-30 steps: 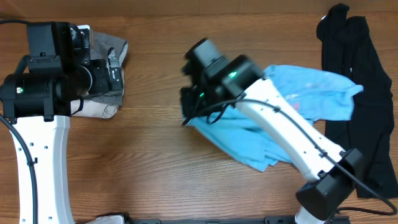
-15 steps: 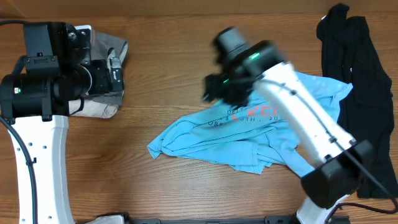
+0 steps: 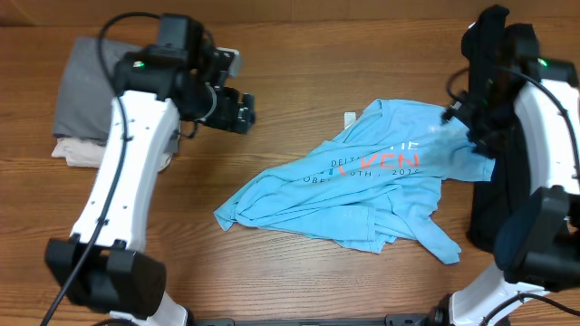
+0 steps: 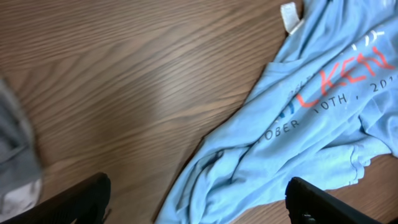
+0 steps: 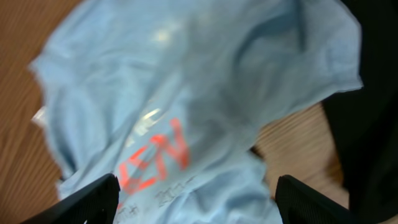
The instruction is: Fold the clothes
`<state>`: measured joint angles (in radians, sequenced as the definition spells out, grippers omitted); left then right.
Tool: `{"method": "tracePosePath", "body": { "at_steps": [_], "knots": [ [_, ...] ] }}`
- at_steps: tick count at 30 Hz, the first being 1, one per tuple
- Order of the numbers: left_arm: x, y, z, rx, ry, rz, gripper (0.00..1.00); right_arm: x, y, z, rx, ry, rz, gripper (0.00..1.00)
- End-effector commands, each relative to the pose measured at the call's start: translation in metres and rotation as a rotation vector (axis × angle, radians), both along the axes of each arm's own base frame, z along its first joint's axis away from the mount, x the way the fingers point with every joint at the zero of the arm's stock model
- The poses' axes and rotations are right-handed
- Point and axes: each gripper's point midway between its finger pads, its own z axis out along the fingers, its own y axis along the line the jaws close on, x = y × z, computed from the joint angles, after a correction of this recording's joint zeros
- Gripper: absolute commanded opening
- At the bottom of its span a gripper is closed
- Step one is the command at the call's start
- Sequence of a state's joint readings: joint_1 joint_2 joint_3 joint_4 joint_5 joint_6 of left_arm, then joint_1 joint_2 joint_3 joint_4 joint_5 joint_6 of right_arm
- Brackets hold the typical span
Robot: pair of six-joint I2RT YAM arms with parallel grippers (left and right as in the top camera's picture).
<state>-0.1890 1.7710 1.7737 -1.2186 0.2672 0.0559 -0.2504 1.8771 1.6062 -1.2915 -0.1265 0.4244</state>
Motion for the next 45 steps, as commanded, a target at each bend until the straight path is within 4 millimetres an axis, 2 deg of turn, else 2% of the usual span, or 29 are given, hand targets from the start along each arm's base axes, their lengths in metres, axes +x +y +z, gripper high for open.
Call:
{"method": "tracePosePath", "body": {
  "at_steps": [1,5,8,9,12,18,25,30,32,35,38,39,40,42,45],
  "knots": [
    [0.006,-0.033,-0.006,-0.019,-0.021,-0.092,0.92,-0.025,-0.017,-0.034,0.099,0.030,-0.020,0.83],
    [0.014,-0.077,-0.017,-0.019,-0.080,-0.225,0.93,-0.045,-0.022,-0.059,0.154,0.047,-0.024,0.83],
    [0.018,-0.112,-0.031,-0.019,-0.118,-0.320,0.93,-0.048,-0.019,-0.063,0.173,0.051,-0.019,0.83],
    [0.020,-0.128,-0.041,-0.018,-0.130,-0.356,0.93,-0.046,-0.016,-0.062,0.194,0.037,-0.010,0.83],
    [0.026,-0.162,-0.067,-0.023,-0.146,-0.414,0.93,-0.043,-0.011,-0.060,0.225,0.020,-0.009,0.84],
    [0.044,-0.206,-0.122,-0.040,-0.182,-0.469,0.92,-0.045,-0.009,-0.059,0.233,0.023,-0.002,0.84],
    [0.059,-0.221,-0.165,-0.045,-0.202,-0.483,0.89,-0.045,-0.009,-0.059,0.232,0.019,0.010,0.84],
    [0.058,-0.223,-0.194,-0.034,-0.169,-0.488,0.83,-0.044,-0.010,-0.059,0.230,0.015,0.011,0.84],
    [0.058,-0.223,-0.196,-0.034,-0.169,-0.487,0.73,-0.043,-0.010,-0.059,0.228,0.013,0.011,0.83],
    [0.059,-0.225,-0.195,-0.037,-0.178,-0.490,0.41,-0.043,-0.010,-0.059,0.229,0.013,0.011,0.83],
    [0.060,-0.227,-0.195,-0.039,-0.185,-0.492,0.21,-0.043,-0.010,-0.059,0.229,0.014,0.011,0.83],
    [0.061,-0.228,-0.194,-0.041,-0.192,-0.491,0.08,-0.043,-0.010,-0.059,0.229,0.014,0.011,0.82],
    [0.062,-0.228,-0.194,-0.041,-0.196,-0.490,0.04,-0.043,-0.010,-0.059,0.229,0.014,0.011,0.82],
    [0.068,-0.223,-0.194,-0.009,-0.209,-0.453,0.04,-0.043,-0.010,-0.059,0.229,0.014,0.011,0.82],
    [0.091,-0.199,-0.191,0.101,-0.256,-0.351,0.04,-0.043,-0.010,-0.059,0.229,0.013,0.011,0.82]
  ]
}}
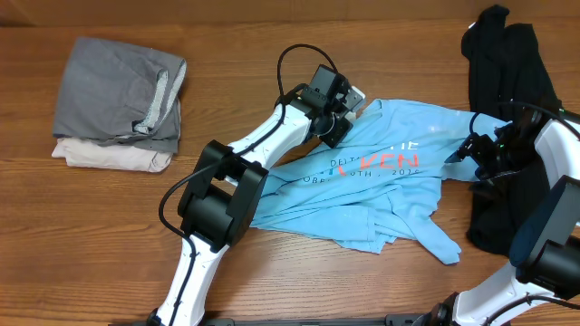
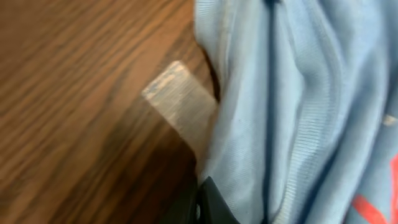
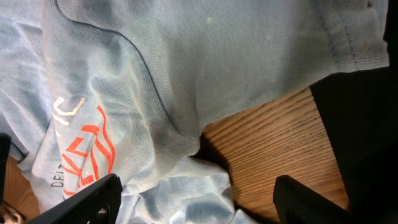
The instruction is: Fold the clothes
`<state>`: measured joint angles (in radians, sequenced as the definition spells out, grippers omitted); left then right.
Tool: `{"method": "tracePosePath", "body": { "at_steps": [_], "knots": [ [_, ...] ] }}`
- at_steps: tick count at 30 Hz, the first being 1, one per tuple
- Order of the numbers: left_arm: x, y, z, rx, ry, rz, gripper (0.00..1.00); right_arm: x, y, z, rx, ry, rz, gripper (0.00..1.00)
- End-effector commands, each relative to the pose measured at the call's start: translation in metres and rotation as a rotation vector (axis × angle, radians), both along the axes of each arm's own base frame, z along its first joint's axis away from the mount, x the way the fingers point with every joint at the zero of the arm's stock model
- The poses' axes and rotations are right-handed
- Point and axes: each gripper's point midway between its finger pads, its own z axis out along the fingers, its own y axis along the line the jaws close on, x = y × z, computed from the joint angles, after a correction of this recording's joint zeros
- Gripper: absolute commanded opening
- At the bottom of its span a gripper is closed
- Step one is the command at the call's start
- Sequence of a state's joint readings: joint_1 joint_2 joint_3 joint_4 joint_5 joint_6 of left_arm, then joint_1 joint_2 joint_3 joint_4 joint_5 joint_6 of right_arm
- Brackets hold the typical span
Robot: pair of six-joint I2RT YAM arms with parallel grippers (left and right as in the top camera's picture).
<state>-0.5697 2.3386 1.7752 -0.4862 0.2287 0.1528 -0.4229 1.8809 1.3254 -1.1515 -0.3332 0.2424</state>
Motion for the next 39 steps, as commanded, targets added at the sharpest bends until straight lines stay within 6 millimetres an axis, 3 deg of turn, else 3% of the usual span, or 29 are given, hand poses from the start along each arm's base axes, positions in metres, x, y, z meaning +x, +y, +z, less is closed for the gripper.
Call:
{"method": "tracePosePath", "body": {
  "at_steps": [1,9,15,17,18,19,20,21,23,26,31,32,36,39],
  "knots": [
    [0.031,0.025,0.008,0.098,-0.089,0.132,0.04,0.001,0.001,0.002,0.001,-0.012,0.006,0.82],
    [0.101,0.100,0.071,0.153,-0.212,0.342,0.04,0.001,0.002,0.002,0.001,-0.011,0.007,0.82],
    [0.156,0.189,0.134,0.170,-0.352,0.548,0.04,0.003,0.009,0.002,0.002,-0.010,0.030,0.83],
    [0.164,0.211,0.142,0.167,-0.363,0.588,0.04,0.004,0.011,0.002,0.000,-0.013,0.039,0.83],
    [0.166,0.218,0.143,0.167,-0.364,0.600,0.07,0.004,0.012,0.002,0.000,-0.013,0.040,0.83],
    [0.167,0.228,0.143,0.170,-0.362,0.616,0.25,0.005,0.012,0.002,-0.001,-0.016,0.042,0.82],
    [0.167,0.235,0.142,0.174,-0.354,0.629,0.44,0.005,0.012,0.002,-0.001,-0.017,0.042,0.82],
    [0.167,0.240,0.141,0.178,-0.348,0.636,0.56,0.006,0.012,0.002,-0.003,-0.020,0.044,0.83],
    [0.162,0.253,0.136,0.197,-0.316,0.653,0.97,0.008,0.011,0.002,-0.006,-0.029,0.043,0.83],
    [0.148,0.274,0.137,0.218,-0.232,0.707,1.00,0.013,0.011,0.003,-0.005,-0.050,0.043,0.83],
    [0.121,0.289,0.185,0.197,-0.159,0.779,1.00,0.023,0.017,0.026,0.031,-0.098,0.048,0.83],
    [0.109,0.287,0.209,0.167,-0.144,0.785,1.00,0.025,0.019,0.040,0.034,-0.125,0.050,0.83],
    [0.077,0.276,0.258,0.076,-0.119,0.787,1.00,0.020,0.024,0.075,0.011,-0.201,0.061,0.83],
    [0.039,0.265,0.297,-0.034,-0.068,0.811,1.00,0.003,0.034,0.125,-0.034,-0.308,0.075,0.83]
  ]
}}
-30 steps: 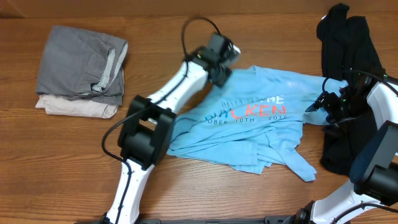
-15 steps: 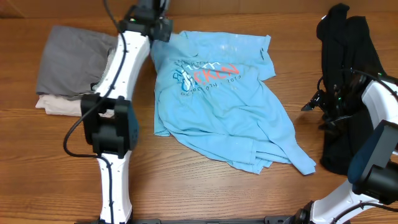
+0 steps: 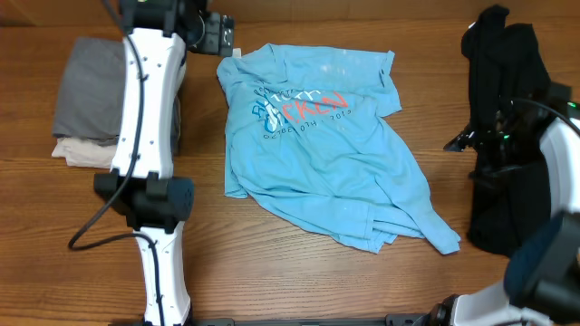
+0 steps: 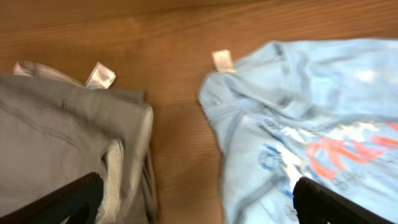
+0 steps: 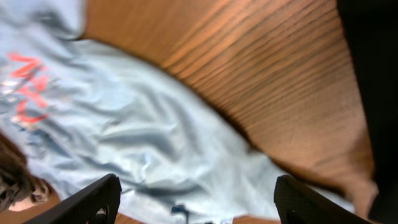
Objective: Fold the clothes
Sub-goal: 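Grasp the T-shirt's near corners with the left and right grippers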
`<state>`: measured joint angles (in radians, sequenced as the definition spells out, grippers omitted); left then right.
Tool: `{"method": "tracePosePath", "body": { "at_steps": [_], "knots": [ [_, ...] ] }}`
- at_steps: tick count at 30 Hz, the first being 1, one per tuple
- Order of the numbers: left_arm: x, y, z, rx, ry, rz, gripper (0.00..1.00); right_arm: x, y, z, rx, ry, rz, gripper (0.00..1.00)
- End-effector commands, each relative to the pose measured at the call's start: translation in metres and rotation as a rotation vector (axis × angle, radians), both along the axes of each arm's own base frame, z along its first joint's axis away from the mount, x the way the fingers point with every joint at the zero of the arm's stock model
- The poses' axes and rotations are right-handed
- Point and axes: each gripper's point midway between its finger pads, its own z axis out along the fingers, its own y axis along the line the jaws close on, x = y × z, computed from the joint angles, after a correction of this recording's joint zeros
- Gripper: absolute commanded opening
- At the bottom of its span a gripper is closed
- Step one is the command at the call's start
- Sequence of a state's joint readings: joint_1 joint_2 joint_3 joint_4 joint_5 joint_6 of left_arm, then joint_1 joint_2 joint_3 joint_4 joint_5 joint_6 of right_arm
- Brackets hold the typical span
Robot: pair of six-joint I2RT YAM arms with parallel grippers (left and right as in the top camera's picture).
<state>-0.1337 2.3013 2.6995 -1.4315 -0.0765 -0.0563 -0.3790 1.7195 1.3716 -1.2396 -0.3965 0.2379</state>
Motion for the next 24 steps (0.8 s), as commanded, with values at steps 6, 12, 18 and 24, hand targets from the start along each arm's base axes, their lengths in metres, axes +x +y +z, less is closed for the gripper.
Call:
{"method": "tracePosePath", "body": {
  "at_steps": [6,12,18,24],
  "knots": [
    [-0.088,-0.012,0.077,-0.203,0.027,0.071,1.00,-0.056,0.043,0.116,-0.086,-0.252,0.081,0.84],
    [-0.116,-0.025,0.093,-0.282,0.040,0.018,1.00,-0.097,0.072,0.131,-0.117,-0.244,0.177,0.84],
    [-0.178,-0.008,0.107,-0.233,0.046,0.048,1.00,-0.115,0.099,0.108,-0.091,-0.197,0.267,0.83],
    [-0.215,0.007,0.075,-0.178,0.159,0.110,1.00,-0.102,0.123,0.051,-0.057,-0.177,0.290,0.82]
  ]
}}
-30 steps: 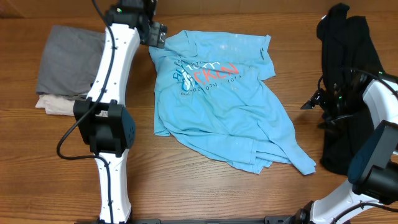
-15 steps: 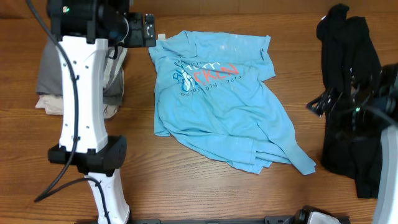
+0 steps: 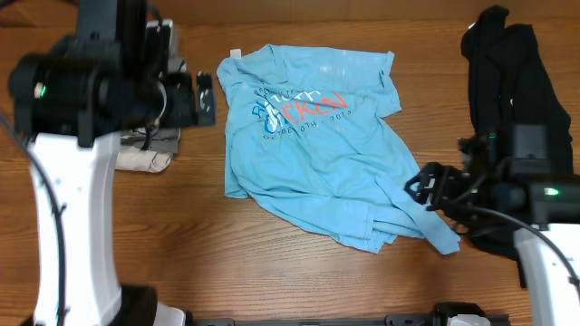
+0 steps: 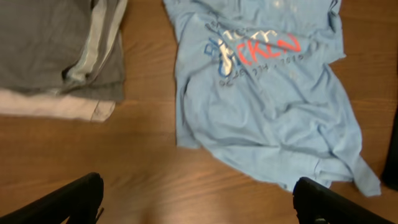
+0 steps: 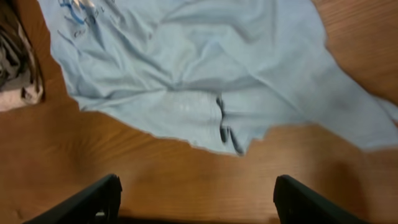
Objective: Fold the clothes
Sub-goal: 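Grasp the T-shirt's near corners with the left and right grippers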
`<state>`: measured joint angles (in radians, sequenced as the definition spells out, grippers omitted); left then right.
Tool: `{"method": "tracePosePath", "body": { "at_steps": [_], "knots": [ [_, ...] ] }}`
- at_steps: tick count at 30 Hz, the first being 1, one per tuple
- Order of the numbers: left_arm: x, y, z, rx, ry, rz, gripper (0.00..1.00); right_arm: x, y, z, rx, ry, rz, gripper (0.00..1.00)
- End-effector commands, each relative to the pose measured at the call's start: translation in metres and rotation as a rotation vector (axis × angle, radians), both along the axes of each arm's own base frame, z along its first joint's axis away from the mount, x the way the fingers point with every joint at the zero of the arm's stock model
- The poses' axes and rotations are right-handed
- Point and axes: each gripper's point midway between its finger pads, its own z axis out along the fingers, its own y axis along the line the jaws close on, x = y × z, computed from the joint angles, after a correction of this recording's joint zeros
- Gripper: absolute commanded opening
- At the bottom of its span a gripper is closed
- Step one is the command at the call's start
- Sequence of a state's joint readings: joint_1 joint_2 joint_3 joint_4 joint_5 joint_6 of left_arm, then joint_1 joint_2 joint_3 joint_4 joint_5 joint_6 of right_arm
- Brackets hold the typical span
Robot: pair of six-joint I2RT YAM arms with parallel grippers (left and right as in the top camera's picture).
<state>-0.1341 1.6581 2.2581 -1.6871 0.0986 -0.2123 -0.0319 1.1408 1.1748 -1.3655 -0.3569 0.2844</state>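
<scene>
A light blue T-shirt [image 3: 317,145] with red lettering lies spread on the wooden table, collar toward the far edge, its lower part rumpled [image 5: 205,106]. The left wrist view takes in the whole shirt [image 4: 261,106]. My left gripper [image 3: 207,98] hangs open to the left of the shirt's upper left corner, above the table. My right gripper [image 3: 419,188] hangs open over the shirt's lower right corner. Neither holds anything, and bare wood shows between both pairs of fingers.
A folded stack of grey and pale clothes [image 4: 50,50] lies at the far left, partly under my left arm. A black garment [image 3: 503,81] lies heaped along the right side. The table's front edge runs near the bottom of the overhead view.
My left gripper has moved from the far edge by the collar to lower down, left of the shirt. My right gripper has moved left, over the shirt's lower right corner. The shirt lies unchanged.
At first the shirt lay crumpled at mid-table, both grippers open beside it. Then my left gripper was shut on its edge near the label. After that the shirt lay spread toward the far edge with the left gripper open. Now both grippers hang open near it.
</scene>
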Motion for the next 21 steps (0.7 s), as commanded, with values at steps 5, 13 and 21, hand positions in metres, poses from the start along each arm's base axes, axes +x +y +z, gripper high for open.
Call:
{"method": "tracePosePath", "body": {
  "at_steps": [5,13,21],
  "knots": [
    [-0.022,0.015,-0.066,0.073,0.184,0.061,1.00,0.013,0.034,-0.082,-0.001,0.037,0.016,0.79],
    [-0.005,0.015,-0.149,0.094,0.256,0.084,1.00,0.035,0.043,-0.139,-0.073,0.063,0.041,0.67],
    [-0.011,0.018,-0.197,0.110,0.308,0.091,1.00,0.037,0.052,-0.172,-0.156,0.119,0.066,0.56]
  ]
}}
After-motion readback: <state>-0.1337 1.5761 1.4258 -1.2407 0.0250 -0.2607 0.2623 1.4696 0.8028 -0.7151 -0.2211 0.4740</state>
